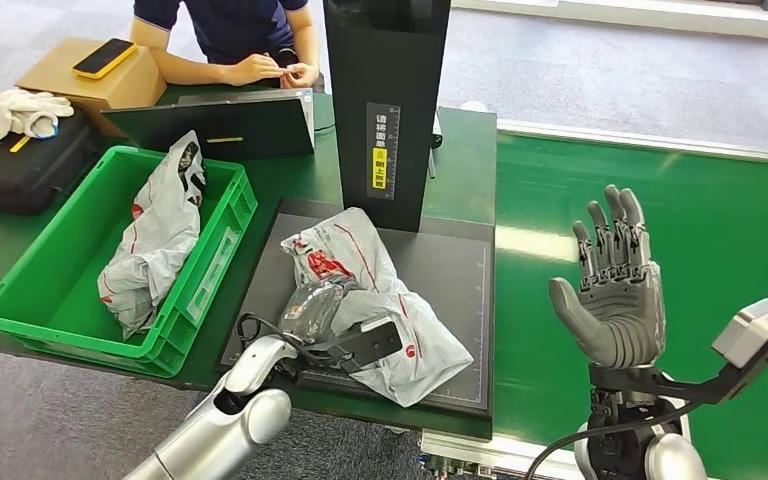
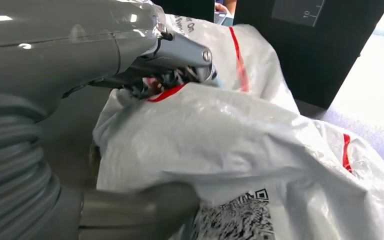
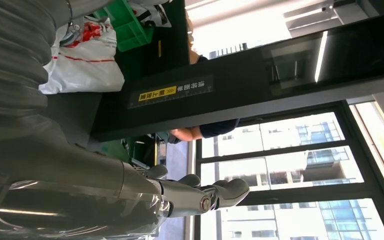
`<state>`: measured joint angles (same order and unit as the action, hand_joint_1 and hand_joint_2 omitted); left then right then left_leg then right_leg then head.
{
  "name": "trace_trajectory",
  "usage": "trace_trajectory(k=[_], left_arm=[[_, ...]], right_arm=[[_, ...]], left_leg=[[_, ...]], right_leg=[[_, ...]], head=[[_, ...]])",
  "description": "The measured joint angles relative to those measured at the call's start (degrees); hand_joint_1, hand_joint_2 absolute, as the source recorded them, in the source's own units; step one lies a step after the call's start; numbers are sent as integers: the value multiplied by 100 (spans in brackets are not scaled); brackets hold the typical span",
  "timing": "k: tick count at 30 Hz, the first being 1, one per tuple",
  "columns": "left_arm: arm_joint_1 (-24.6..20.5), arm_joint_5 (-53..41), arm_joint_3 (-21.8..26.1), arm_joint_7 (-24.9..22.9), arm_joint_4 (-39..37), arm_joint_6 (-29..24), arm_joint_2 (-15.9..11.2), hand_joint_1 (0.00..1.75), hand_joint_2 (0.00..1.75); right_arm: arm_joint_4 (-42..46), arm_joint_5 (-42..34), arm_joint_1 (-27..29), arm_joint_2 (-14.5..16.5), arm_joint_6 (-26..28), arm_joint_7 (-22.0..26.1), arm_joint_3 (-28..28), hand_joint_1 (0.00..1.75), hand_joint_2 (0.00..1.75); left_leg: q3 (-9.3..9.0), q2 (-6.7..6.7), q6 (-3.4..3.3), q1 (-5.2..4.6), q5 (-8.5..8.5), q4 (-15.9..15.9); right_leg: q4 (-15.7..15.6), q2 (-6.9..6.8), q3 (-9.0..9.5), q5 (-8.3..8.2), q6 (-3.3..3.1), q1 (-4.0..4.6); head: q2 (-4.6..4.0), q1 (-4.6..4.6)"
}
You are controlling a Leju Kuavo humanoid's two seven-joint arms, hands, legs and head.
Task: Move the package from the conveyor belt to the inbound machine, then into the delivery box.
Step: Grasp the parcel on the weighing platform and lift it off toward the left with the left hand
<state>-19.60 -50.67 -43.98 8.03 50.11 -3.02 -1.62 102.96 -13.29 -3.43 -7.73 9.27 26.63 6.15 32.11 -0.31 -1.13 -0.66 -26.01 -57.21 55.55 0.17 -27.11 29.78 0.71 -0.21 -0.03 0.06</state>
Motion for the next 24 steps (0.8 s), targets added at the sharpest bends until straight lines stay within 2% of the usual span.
trace_trajectory(k=[8, 13, 18, 24], left_arm=[[-83, 100, -65, 57, -2, 34, -72, 175, 175], [-88, 321, -72, 159, 64, -222, -124, 175, 175], [-73, 527, -33, 226, 596, -815, -256, 175, 175], [-28, 810, 364, 422, 1720, -1942, -568, 175, 175]], right_arm=[[-10, -7, -13, 50, -71, -73, -58, 0, 175], [-9, -6, -8, 74, -121, -102, -126, 0, 175], [14, 16, 76, 106, -120, -108, -206, 0, 175], [95, 33, 199, 131, -96, -107, -305, 0, 175]], left_leg=[[0, 0, 0, 0, 0, 0], [0, 0, 0, 0, 0, 0], [2, 0, 1, 0, 0, 0], [3, 0, 1, 1, 0, 0]], right_leg=[[0, 0, -2, 0, 0, 0], [0, 1, -3, 0, 0, 0], [1, 1, -4, 0, 0, 0], [2, 1, -6, 1, -1, 1]], head=[[-1, 1], [0, 0], [-1, 1], [-1, -1]])
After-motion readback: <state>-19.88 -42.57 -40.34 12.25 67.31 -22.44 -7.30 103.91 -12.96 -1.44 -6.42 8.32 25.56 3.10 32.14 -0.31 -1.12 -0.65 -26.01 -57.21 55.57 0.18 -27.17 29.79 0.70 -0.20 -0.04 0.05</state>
